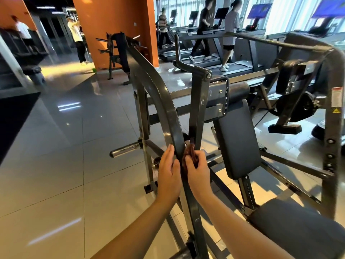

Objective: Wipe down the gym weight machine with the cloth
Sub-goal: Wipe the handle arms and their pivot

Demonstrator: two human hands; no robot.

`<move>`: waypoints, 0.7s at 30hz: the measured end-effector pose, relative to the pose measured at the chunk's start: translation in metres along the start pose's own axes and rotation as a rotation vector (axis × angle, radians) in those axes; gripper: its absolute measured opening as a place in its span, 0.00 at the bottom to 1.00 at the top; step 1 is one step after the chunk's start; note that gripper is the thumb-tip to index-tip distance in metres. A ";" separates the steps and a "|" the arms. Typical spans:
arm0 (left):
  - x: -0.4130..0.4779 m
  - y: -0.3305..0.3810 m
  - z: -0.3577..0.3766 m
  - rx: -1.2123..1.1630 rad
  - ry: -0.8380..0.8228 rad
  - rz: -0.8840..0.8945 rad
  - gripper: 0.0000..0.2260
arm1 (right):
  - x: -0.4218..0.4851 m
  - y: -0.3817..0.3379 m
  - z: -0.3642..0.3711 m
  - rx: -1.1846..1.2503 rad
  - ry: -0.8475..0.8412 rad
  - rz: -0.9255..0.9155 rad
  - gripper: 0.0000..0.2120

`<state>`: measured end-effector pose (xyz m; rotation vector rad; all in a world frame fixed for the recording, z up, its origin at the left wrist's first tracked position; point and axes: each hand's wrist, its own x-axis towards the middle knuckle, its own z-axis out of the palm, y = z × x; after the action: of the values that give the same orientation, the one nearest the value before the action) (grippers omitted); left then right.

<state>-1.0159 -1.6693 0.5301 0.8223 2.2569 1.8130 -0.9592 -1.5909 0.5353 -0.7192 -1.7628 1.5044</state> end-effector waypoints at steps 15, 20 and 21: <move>-0.037 -0.020 0.000 -0.007 -0.117 -0.091 0.18 | -0.013 0.015 -0.003 -0.032 -0.024 0.028 0.10; -0.054 -0.033 0.001 0.039 -0.183 -0.095 0.18 | -0.032 0.043 -0.022 -0.157 -0.064 0.191 0.12; -0.055 -0.034 0.002 0.037 -0.182 -0.095 0.18 | -0.026 0.038 -0.024 -0.158 -0.062 0.192 0.12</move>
<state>-0.9803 -1.6990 0.4849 0.8345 2.1810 1.5921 -0.9258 -1.5906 0.4955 -0.9535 -1.9212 1.5382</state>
